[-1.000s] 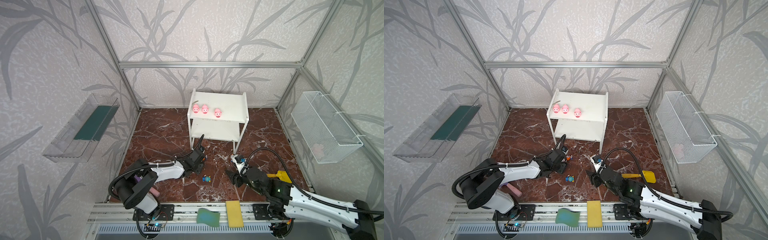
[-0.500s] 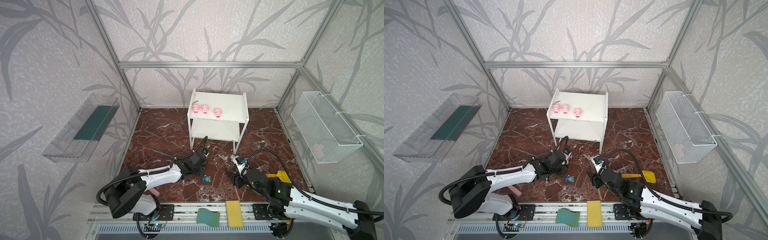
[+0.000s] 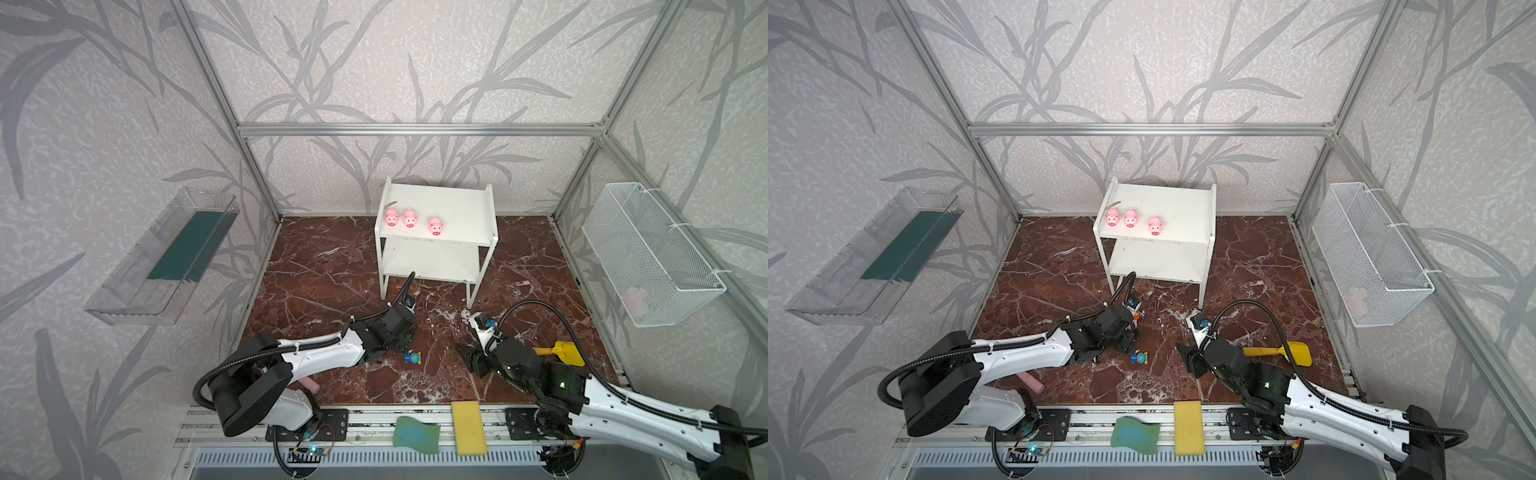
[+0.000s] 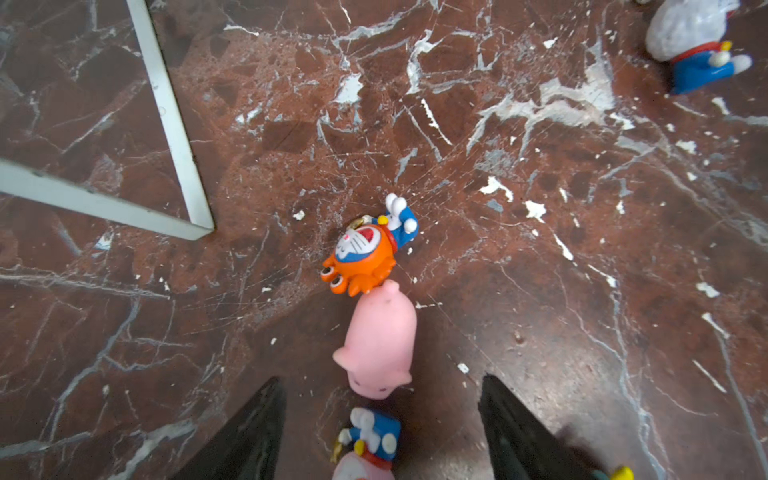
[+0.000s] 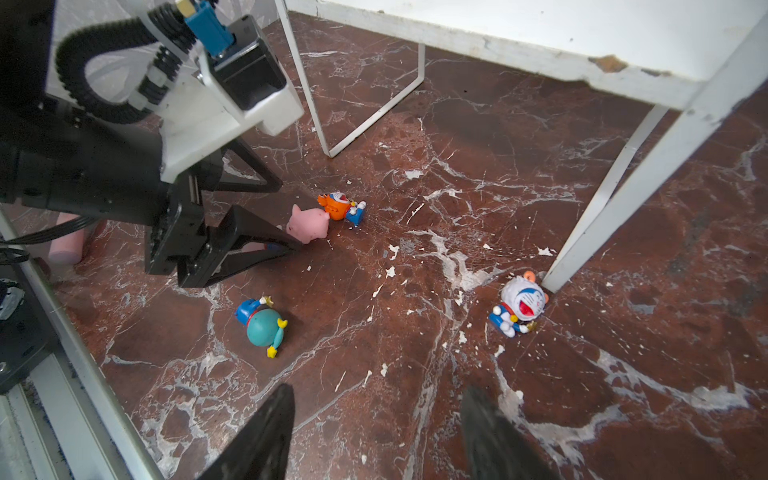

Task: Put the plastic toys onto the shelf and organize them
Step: 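Close the left gripper on the pink pig and lift it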

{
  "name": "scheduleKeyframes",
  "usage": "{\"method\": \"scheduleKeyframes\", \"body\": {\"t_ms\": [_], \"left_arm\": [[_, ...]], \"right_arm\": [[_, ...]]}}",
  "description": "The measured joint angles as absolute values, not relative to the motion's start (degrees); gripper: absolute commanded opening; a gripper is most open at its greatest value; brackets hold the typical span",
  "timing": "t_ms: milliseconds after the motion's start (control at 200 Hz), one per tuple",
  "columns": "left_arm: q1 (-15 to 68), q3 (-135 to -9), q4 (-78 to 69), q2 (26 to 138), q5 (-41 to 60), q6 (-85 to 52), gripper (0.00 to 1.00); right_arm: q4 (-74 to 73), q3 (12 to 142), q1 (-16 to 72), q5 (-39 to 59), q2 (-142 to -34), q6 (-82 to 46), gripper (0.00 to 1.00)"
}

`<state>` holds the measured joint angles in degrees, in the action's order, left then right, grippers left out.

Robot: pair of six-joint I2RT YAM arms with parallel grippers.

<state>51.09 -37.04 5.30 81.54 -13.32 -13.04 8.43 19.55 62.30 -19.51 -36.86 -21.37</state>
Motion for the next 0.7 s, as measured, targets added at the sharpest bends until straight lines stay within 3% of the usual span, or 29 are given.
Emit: {"method": "scheduleKeyframes", "body": {"t_ms": [145, 375, 700], "left_arm": [[49.7, -37.0, 4.3, 83.8, -13.1, -13.1, 0.73], [46.5, -37.0, 2.0, 86.3, -10.6, -13.0, 0.65], [45.7, -37.7, -0.5, 89.9, -5.9, -12.7, 0.44]], "right_arm": [[8.4, 19.6, 62.3, -19.4, -37.9, -21.4, 0.65], [7.9, 19.6, 62.3, -17.9, -39.8, -21.3, 0.75], [7.6, 19.6, 62.3, -16.9, -40.6, -21.4, 0.78]]}}
